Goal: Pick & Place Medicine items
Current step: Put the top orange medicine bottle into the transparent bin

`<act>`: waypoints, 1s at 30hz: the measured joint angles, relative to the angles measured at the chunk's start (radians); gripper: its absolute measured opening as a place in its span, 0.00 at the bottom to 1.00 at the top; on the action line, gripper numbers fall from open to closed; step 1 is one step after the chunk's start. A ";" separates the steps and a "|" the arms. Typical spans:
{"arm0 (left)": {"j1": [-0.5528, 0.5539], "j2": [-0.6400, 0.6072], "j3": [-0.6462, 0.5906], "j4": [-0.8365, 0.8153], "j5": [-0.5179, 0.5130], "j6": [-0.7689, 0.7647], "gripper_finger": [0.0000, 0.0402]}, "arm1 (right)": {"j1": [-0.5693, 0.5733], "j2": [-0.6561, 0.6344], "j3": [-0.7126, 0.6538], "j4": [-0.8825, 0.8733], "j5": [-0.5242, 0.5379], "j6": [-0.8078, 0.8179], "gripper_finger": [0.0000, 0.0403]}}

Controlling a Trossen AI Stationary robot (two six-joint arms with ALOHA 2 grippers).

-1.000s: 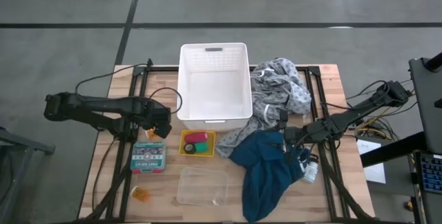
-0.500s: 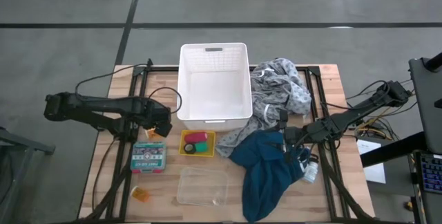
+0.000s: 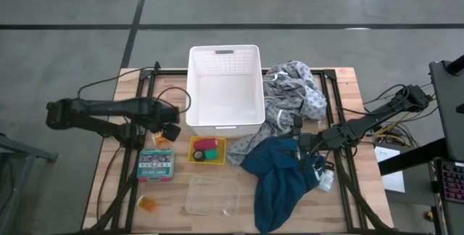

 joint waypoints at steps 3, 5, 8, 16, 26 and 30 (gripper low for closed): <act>0.050 0.000 0.000 -0.004 0.027 0.044 0.58 | 0.000 0.000 0.000 0.000 0.000 0.000 0.45; 0.082 0.000 0.000 -0.007 0.027 0.046 0.58 | 0.000 0.000 0.000 0.000 0.000 0.000 0.45; 0.124 0.000 0.000 -0.006 0.032 0.062 0.58 | 0.000 0.000 0.000 0.000 0.000 0.000 0.44; 0.291 0.000 0.000 -0.002 0.124 0.234 0.58 | 0.000 0.000 0.000 0.000 0.000 0.000 0.45; 0.369 0.000 -0.002 -0.008 0.176 0.428 0.58 | 0.000 0.000 0.000 0.000 0.000 0.000 0.45; 0.368 0.000 -0.004 -0.012 0.179 0.483 0.58 | 0.000 0.000 0.000 0.000 0.000 0.000 0.44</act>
